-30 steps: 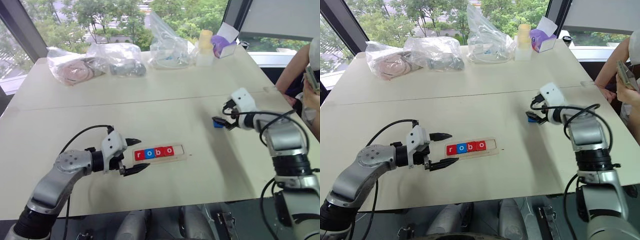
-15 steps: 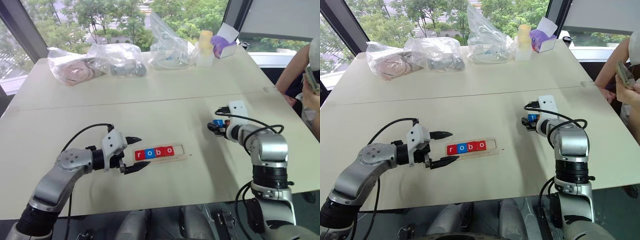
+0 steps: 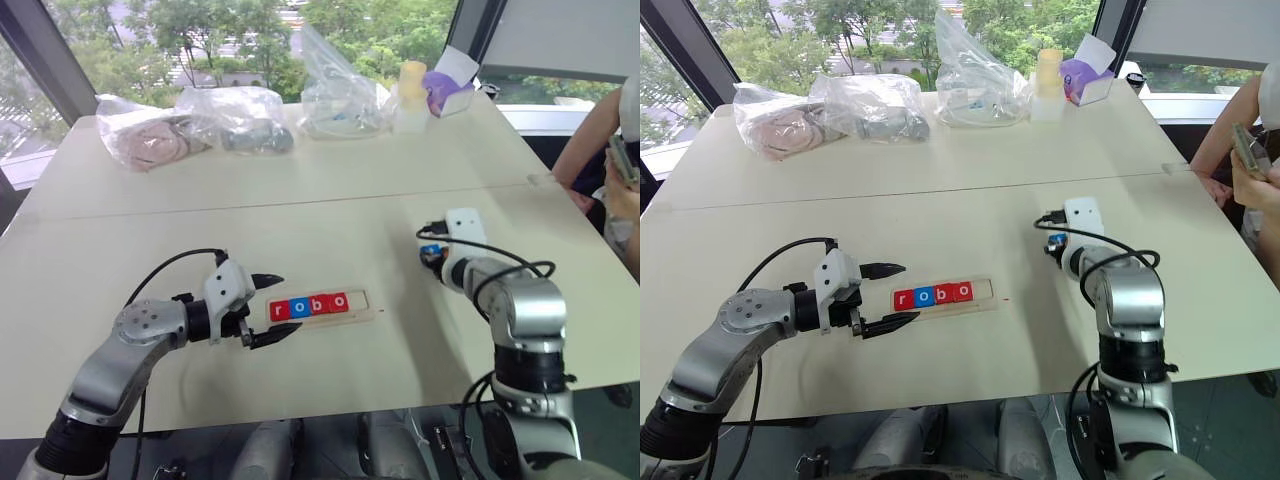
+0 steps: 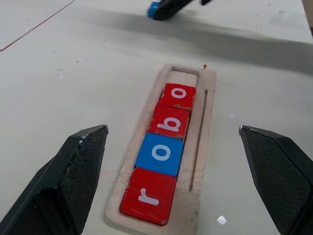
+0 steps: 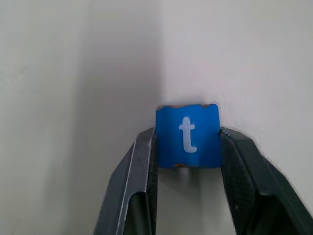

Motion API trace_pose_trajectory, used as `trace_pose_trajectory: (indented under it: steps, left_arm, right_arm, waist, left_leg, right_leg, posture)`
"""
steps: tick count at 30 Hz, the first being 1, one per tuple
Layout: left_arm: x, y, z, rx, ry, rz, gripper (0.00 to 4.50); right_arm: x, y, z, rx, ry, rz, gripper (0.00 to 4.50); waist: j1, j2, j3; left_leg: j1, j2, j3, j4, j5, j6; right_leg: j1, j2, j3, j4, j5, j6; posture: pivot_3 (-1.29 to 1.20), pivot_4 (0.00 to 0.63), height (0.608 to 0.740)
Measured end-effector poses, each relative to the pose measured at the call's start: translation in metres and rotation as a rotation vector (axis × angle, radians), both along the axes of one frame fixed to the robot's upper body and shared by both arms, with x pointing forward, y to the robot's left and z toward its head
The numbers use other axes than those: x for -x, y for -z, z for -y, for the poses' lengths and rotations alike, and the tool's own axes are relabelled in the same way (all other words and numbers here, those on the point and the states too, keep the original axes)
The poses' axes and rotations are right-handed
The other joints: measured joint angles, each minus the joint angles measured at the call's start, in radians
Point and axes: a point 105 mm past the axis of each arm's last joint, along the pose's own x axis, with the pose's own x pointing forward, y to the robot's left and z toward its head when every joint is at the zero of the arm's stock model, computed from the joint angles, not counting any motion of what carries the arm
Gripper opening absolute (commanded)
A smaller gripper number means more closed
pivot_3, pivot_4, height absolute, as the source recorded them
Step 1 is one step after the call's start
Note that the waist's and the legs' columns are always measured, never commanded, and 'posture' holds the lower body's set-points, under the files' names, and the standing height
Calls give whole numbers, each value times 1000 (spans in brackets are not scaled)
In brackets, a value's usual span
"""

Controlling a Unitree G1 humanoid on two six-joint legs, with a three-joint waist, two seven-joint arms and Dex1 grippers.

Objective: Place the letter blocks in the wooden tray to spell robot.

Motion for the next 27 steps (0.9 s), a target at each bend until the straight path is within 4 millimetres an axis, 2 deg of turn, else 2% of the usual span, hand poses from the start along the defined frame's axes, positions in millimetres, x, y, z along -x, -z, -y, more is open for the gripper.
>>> trace_pose_trajectory:
  steps: [3, 7, 9, 14, 17, 21, 24, 27]
  left_arm:
    - [-1, 1, -1, 1, -6, -5, 4500]
    - [-1, 2, 0, 8, -4, -5, 4500]
    - [-1, 2, 1, 8, -3, -6, 4500]
    - [-1, 2, 1, 9, -1, -6, 4500]
    - [-2, 2, 0, 8, -3, -7, 4500]
    - [-5, -1, 0, 8, 0, 1, 4500]
    - [-6, -3, 0, 7, 0, 7, 4500]
    - [-7, -3, 1, 10, 0, 8, 4500]
  right_arm:
    - [27, 4, -10, -25, -65, -35, 1162]
    - [46, 7, -15, -49, -111, -43, 1162]
    - [51, 8, -19, -61, -140, -48, 2217]
    - [52, 4, -25, -49, -226, -63, 4462]
    - [49, -12, -18, 39, -352, -83, 4462]
    - [43, -32, -6, 162, -640, -61, 4462]
    - [37, -31, 4, 273, -928, 0, 4462]
    - [34, -18, 11, 317, -1126, -10, 4462]
  waist:
    - [-2, 0, 0]
    - [-2, 0, 0]
    - [-3, 0, 0]
    - [-2, 0, 0]
    - [-2, 0, 0]
    - [-1, -1, 1]
    - [-5, -1, 1]
    - [-9, -1, 2]
  left_leg:
    - [0, 0, 0, 0, 0, 0]
    - [1, 0, 0, 1, 0, 0]
    - [1, 0, 1, 1, 0, 0]
    - [1, 0, 1, 2, 0, 0]
    - [0, 0, 2, 2, 0, 0]
    - [0, 0, 4, 2, -1, 1]
    - [0, 0, 10, 1, -1, 2]
    - [1, 1, 10, 1, -1, 2]
  right_leg:
    - [0, 0, 0, -1, 0, 0]
    - [1, 0, 0, 0, 0, 0]
    - [1, 0, 0, -1, 0, 0]
    - [1, 0, 0, -1, 0, 0]
    - [2, -1, 0, -2, 0, 0]
    - [3, 0, -2, -4, -1, 3]
    - [3, 0, -1, -6, -1, 6]
    - [3, 0, 1, -7, 1, 5]
  posture:
    - [0, 150, 740]
    - [0, 150, 740]
    - [0, 150, 740]
    - [0, 150, 740]
    - [0, 150, 740]
    - [0, 150, 740]
    - [0, 150, 740]
    - [0, 150, 740]
